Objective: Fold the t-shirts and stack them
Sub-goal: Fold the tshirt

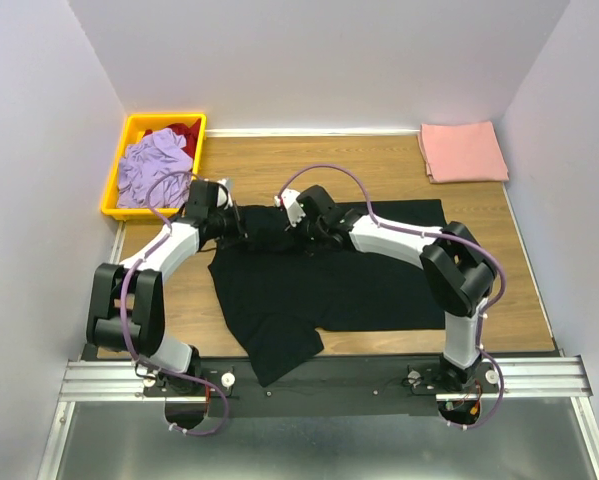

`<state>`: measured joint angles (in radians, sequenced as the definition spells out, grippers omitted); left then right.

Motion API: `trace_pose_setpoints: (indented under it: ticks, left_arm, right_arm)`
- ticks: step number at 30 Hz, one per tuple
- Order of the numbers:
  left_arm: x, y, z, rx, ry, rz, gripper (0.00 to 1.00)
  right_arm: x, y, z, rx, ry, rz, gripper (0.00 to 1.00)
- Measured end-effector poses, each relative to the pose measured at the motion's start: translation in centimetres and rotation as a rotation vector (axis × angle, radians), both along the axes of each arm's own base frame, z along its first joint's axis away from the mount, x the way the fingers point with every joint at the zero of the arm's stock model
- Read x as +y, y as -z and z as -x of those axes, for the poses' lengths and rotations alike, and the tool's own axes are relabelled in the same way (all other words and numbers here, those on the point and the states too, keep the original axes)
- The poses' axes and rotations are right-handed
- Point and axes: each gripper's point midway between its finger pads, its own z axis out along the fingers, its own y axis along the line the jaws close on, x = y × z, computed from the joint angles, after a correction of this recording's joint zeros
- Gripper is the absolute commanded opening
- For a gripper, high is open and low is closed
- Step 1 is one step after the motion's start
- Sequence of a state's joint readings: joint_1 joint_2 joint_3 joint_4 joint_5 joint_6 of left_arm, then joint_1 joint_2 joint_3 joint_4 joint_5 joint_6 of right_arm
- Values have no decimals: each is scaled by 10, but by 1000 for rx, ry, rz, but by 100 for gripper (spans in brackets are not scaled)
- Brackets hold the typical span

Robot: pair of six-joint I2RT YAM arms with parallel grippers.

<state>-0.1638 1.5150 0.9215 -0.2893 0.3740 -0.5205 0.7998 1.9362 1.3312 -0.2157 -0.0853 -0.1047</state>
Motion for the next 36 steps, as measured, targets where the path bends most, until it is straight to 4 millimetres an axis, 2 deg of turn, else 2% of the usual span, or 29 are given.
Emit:
trace_pose_setpoints:
  ticks: [5,15,18,19,20,22,23,25,26,28,29,32,36]
  left_arm:
    - [6,13,34,64,-2,-9,0]
    - [10,22,63,105,-6,-13,0]
    - [11,29,70,129,-11,-12,0]
    - [11,33,73,140,-16,-10,0]
    - [11,36,76,151,-20,-9,1]
    - [11,40,80,166,-24,-7,4]
    - [11,41,81,171,-29,-3,9]
    - [8,39,81,172,-33,5,16]
    - [7,38,81,168,-37,10,24]
    - [5,32,81,151,-46,24,32]
    - [4,27,82,138,-53,35,40]
    - [3,5,81,67,-73,67,56]
    - [11,-27,71,-55,-133,85,62]
  right_arm:
    - [-4,-3,16,44,-40,-2,1]
    - [-7,5,40,145,-106,11,2]
    - [-8,8,42,155,-107,17,6]
    - [-8,9,42,158,-106,19,10]
    - [-9,11,42,160,-106,22,18]
    - [-10,16,43,172,-102,32,24]
    - [-11,18,44,177,-101,41,34]
    - [-13,20,45,180,-100,48,46]
    - [-13,20,45,182,-97,49,55]
    - [-14,19,44,184,-81,51,61]
    - [-15,19,43,183,-70,53,66]
    - [-18,15,39,172,-36,60,66]
    - [-30,-5,24,149,39,28,66]
